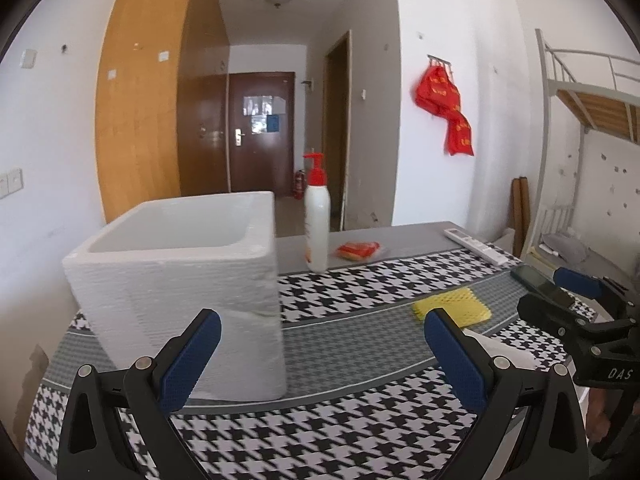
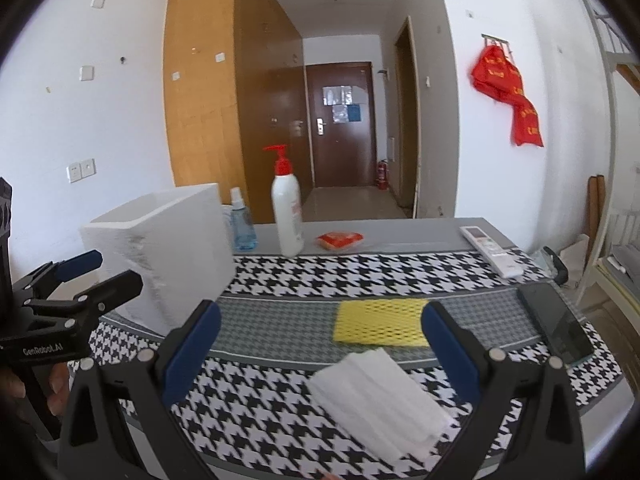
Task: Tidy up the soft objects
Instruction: 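Move both tools back over the table toward the white tissue and yellow net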
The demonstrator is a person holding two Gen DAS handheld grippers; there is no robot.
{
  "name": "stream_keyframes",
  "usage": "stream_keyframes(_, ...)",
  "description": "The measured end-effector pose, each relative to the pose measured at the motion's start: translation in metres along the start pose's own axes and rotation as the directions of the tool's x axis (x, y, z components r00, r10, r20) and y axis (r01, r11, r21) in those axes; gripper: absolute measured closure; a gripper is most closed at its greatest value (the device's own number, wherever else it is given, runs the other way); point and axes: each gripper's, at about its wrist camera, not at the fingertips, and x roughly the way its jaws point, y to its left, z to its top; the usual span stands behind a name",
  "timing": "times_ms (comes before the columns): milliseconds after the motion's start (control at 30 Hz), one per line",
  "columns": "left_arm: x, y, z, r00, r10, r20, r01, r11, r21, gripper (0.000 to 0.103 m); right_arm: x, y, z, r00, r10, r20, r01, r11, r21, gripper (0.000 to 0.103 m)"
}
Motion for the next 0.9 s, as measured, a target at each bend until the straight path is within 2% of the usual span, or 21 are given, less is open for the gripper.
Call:
stream_keyframes(600, 0.017, -0.030, 0.002, 0.998, -0.053, -0.020, 0.054, 0.998, 0.041, 0.001, -0.003, -0.027, -0.006, 0.999, -0.039, -0.016, 0.040, 0.999, 0.007, 0.001)
stream_keyframes(900, 0.036, -0.041, 0.000, 0.995, -0.072, -0.068, 0.075, 0.996, 0.044, 0.001, 0.002, -0.039, -0.004, 0.996, -0.083, -0.041, 0.082, 0.997, -0.008, 0.001)
